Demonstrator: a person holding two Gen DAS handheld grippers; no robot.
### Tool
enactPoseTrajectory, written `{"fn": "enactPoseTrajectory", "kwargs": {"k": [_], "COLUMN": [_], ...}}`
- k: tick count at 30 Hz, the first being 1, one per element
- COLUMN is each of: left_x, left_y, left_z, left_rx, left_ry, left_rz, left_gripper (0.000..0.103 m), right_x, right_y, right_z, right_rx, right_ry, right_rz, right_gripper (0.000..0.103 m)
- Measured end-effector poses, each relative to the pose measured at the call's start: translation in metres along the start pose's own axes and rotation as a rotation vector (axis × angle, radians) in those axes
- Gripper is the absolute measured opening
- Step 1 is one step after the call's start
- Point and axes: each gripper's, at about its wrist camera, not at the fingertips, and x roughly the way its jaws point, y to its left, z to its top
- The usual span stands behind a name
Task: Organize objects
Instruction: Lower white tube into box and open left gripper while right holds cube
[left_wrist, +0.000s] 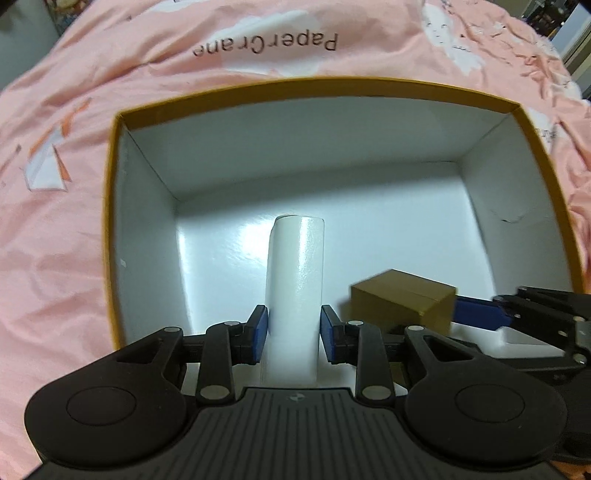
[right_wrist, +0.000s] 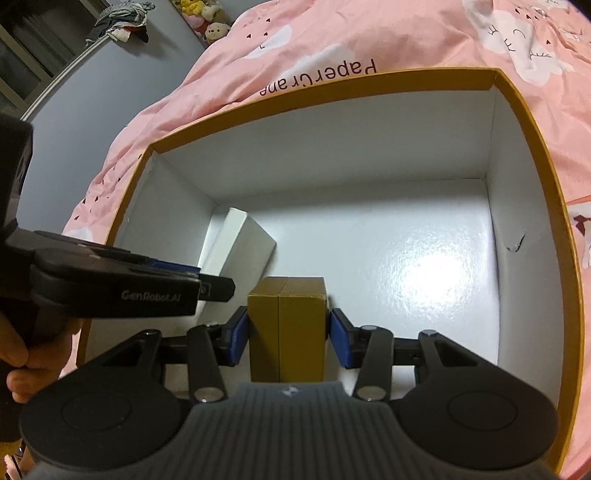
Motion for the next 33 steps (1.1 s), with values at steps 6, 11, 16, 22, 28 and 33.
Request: {"fn": "enactPoseTrajectory", "kwargs": {"k": [6, 11, 16, 22, 28, 33], "left_x": [-0.006, -0.012, -0.012, -0.010, -0.010, -0.006], "left_y": [-0.001, 0.001, -0.004, -0.017, -0.031, -0.037], "left_z": [-0.003, -0.001, -0.008, -0.012, -0.012, -0.015], "left_rx": [-0.038, -0.039, -0.005, 0.053, 0.169, 0.289], "left_ry": [-0.006, -0.002, 0.006, -0.002, -0.006, -0.012], "left_rz": [-0.080, -0.136, -0.162, -0.161, -0.123, -0.073], "left_gripper": [0.036, 0.035, 0.026, 0.024, 0.028, 0.040], "right_x": [-0.002, -0.007, -0.014, -0.019, -0.018, -0.014], "right_y": [0.001, -0.001, -0.006, -0.016, -0.021, -0.017], "right_z": [0.001, 0.002, 0.004, 0.004, 0.006, 0.005], "right_rx": [0.000, 0.000, -0.006, 0.001, 0.040, 0.035], "right_ry": [0.012, 0.011, 0.009, 0.037, 0.051, 0.057], "right_rz": [-0.032, -0.069, -0.114, -0.135, -0.110, -0.093], "right_gripper": [0.048, 0.048, 0.048, 0.048, 0.048, 0.048]}}
